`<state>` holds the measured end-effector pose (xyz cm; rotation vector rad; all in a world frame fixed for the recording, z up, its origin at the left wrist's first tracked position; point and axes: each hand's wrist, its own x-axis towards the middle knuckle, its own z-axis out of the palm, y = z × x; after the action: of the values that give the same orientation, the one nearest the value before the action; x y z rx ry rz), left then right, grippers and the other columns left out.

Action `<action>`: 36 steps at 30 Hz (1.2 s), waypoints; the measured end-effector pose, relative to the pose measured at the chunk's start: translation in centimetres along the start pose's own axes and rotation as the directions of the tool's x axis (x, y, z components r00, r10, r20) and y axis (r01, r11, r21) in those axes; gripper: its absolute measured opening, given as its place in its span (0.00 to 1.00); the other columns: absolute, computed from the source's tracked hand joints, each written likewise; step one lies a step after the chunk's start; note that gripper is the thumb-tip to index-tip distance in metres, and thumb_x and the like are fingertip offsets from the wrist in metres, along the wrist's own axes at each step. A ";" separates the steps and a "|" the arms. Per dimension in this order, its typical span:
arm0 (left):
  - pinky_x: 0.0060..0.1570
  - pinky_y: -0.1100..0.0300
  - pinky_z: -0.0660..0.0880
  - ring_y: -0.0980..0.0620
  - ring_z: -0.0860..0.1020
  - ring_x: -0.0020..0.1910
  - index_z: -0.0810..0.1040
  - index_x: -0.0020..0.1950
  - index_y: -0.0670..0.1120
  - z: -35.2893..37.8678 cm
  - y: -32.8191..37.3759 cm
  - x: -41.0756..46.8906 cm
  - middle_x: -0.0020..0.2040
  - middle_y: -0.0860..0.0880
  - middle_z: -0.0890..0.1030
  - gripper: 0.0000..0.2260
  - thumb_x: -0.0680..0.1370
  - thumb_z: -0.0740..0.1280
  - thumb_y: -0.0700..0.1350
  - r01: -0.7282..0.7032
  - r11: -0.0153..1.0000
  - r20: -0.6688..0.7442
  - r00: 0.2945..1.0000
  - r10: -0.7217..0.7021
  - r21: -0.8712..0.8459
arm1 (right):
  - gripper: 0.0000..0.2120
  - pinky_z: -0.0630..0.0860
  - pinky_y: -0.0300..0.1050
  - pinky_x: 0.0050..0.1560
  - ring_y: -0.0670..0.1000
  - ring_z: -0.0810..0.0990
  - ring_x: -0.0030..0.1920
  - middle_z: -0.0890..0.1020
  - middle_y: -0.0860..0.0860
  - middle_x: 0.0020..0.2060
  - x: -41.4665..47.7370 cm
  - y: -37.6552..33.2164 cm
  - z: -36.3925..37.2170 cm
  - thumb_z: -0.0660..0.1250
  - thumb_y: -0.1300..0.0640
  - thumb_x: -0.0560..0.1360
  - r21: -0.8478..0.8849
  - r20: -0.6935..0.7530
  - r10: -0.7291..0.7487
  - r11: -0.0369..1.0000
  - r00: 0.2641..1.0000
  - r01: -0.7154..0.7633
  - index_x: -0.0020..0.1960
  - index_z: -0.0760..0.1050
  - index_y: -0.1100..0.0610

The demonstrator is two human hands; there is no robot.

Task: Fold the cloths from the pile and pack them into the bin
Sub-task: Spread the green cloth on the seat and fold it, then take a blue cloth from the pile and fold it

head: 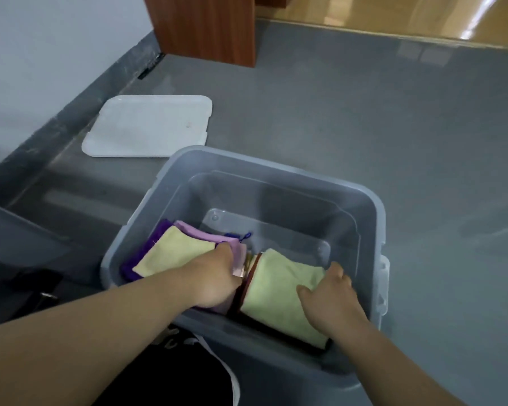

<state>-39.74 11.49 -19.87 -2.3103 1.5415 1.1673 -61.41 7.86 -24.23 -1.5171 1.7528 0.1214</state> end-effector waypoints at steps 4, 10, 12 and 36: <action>0.45 0.57 0.77 0.52 0.79 0.45 0.71 0.62 0.48 -2.3 -2.7 -3.5 0.51 0.51 0.81 0.13 0.79 0.65 0.51 0.017 0.999 -0.013 1.000 -0.017 0.038 | 0.43 0.67 0.55 0.74 0.58 0.63 0.77 0.59 0.54 0.80 -1.0 -3.3 -0.5 0.69 0.40 0.78 -0.045 0.044 -0.211 0.976 0.976 0.213 0.83 0.51 0.53; 0.54 0.59 0.74 0.57 0.78 0.49 0.66 0.62 0.55 -6.9 -8.2 -12.0 0.54 0.57 0.78 0.18 0.77 0.70 0.53 0.029 0.999 -0.266 0.963 -0.041 -0.046 | 0.40 0.66 0.47 0.71 0.49 0.65 0.76 0.64 0.45 0.78 -5.0 -12.3 1.0 0.74 0.42 0.75 0.073 0.120 -0.600 0.800 0.791 0.596 0.80 0.59 0.48; 0.55 0.57 0.77 0.59 0.79 0.49 0.66 0.61 0.58 -8.1 -11.1 -16.2 0.54 0.59 0.77 0.18 0.77 0.71 0.54 0.062 0.992 -0.404 0.909 -0.102 -0.111 | 0.39 0.66 0.46 0.73 0.47 0.66 0.76 0.66 0.44 0.76 -7.2 -15.8 1.9 0.75 0.41 0.74 0.093 0.131 -0.700 0.714 0.702 0.694 0.79 0.61 0.47; 0.47 0.65 0.71 0.65 0.77 0.51 0.73 0.60 0.59 13.0 -39.9 -60.7 0.56 0.61 0.77 0.18 0.74 0.75 0.51 0.181 0.410 -0.431 -0.094 -0.898 -0.894 | 0.21 0.76 0.48 0.61 0.47 0.75 0.64 0.70 0.42 0.65 -54.1 -34.0 34.1 0.69 0.45 0.78 0.275 0.675 -0.655 -0.206 -0.341 0.939 0.69 0.69 0.44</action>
<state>-24.34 81.12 -0.77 -3.7475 -0.4717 -0.3635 -17.01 59.80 -0.35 -2.3409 -0.5750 0.1954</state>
